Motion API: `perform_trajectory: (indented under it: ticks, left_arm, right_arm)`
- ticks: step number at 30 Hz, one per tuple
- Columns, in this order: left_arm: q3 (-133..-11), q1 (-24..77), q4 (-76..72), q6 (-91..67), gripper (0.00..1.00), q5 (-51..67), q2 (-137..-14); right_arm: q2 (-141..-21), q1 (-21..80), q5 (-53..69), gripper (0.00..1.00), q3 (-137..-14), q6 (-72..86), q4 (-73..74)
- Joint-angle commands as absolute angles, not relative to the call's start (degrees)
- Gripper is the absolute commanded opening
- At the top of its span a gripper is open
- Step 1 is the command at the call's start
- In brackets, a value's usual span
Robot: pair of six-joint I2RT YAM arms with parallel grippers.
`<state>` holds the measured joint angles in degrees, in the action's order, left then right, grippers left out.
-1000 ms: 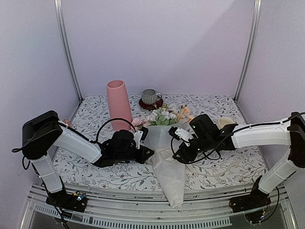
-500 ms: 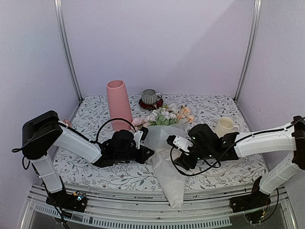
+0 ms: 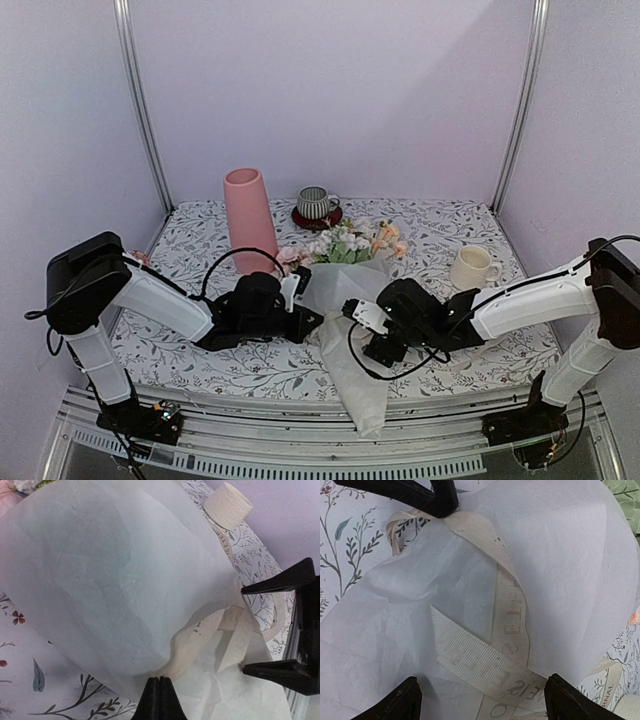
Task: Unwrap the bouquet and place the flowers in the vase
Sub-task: Untie the half-tied ribbon from the folded wrapping paper.
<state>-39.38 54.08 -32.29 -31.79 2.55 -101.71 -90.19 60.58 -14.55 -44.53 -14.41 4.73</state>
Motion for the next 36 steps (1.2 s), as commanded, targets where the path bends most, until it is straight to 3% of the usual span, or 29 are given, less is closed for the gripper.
perform_trajectory:
  ticks: [1, 5, 14, 17, 21, 23, 36]
  left_arm:
    - [-38.67, 53.53, -33.6, -32.02, 0.0, 2.98, -101.79]
    - [-38.68, 53.53, -33.64, -32.02, 0.0, 2.94, -101.78]
    - [-38.64, 53.53, -33.62, -31.99, 0.0, 3.02, -101.81]
    - [-38.63, 53.53, -33.65, -31.93, 0.0, 3.05, -101.8]
    - [-38.7, 53.53, -33.61, -31.91, 0.0, 3.08, -101.87]
    - [-38.67, 53.53, -33.61, -31.86, 0.0, 3.11, -101.91]
    - [-38.31, 53.53, -33.92, -31.96, 0.0, 2.97, -101.52]
  right_arm:
    - [-93.25, 62.02, -23.48, 0.86, -47.01, -16.44, 2.29]
    - [-95.5, 63.54, -29.64, 0.79, -48.02, -18.11, -1.01]
    - [-96.24, 64.07, -28.92, 0.71, -49.6, -21.94, -5.98]
    - [-95.9, 64.06, -28.11, 0.54, -49.82, -22.14, -6.53]
    - [-95.33, 64.05, -27.79, 0.13, -49.53, -21.61, -7.06]
    - [-94.31, 64.01, -26.84, 0.05, -48.89, -21.07, -7.55]
    - [-79.18, 54.98, -19.2, 0.02, -45.4, -12.19, -4.57]
